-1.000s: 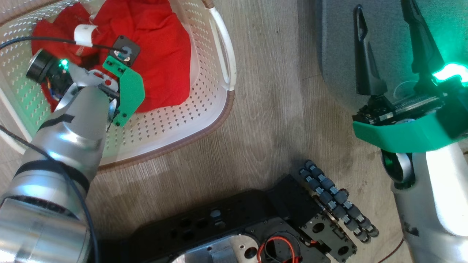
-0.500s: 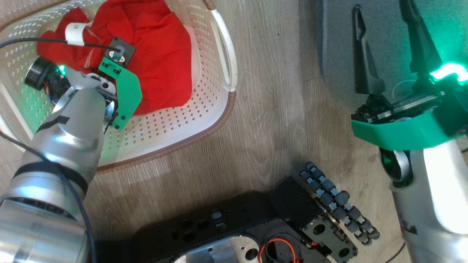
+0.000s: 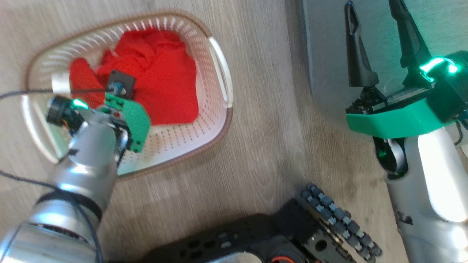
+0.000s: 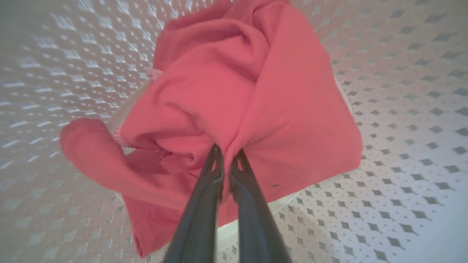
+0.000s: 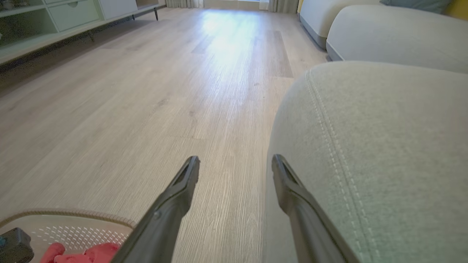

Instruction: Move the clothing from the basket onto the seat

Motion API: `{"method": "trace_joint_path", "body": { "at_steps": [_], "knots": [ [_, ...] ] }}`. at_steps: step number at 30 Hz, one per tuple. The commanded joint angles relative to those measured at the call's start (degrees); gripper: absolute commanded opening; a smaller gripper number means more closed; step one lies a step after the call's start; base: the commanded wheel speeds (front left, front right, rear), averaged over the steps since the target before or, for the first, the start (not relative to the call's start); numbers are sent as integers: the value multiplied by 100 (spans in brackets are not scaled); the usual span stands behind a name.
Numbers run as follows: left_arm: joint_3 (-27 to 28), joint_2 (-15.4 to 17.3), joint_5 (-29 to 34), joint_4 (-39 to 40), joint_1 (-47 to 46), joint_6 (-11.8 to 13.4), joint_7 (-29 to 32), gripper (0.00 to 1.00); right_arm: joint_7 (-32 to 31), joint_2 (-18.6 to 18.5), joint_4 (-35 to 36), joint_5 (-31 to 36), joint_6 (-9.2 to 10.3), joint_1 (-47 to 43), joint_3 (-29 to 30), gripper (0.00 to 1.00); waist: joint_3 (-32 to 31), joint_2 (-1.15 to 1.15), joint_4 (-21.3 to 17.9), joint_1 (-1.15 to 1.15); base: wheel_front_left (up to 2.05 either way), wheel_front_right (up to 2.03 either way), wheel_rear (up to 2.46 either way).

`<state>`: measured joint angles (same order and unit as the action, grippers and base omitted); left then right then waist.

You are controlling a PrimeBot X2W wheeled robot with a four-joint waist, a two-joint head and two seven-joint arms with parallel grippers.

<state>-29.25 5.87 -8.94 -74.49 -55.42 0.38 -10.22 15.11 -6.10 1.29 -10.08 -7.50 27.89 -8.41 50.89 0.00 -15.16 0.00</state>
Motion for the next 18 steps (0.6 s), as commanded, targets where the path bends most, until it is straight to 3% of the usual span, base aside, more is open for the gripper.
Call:
{"method": "trace_joint_path", "body": {
  "at_steps": [1, 8, 18],
  "knots": [
    [185, 9, -107, 55, 274, 11, -186, 0, -11, -106, 104, -29, 1, -292, -42, 100, -568, 0, 179, 0, 0, 0, 0],
    [379, -175, -431, 261, 708, 14, -466, 0, -11, -258, -87, -20, 1, -499, 0, 100, -1499, 0, 438, 0, 0, 0, 0],
    [693, -100, -460, 1851, 1510, 93, -476, 0, -11, -384, -286, -21, 1, -838, -6, 100, -2564, 0, 717, 0, 0, 0, 0]
  ]
}}
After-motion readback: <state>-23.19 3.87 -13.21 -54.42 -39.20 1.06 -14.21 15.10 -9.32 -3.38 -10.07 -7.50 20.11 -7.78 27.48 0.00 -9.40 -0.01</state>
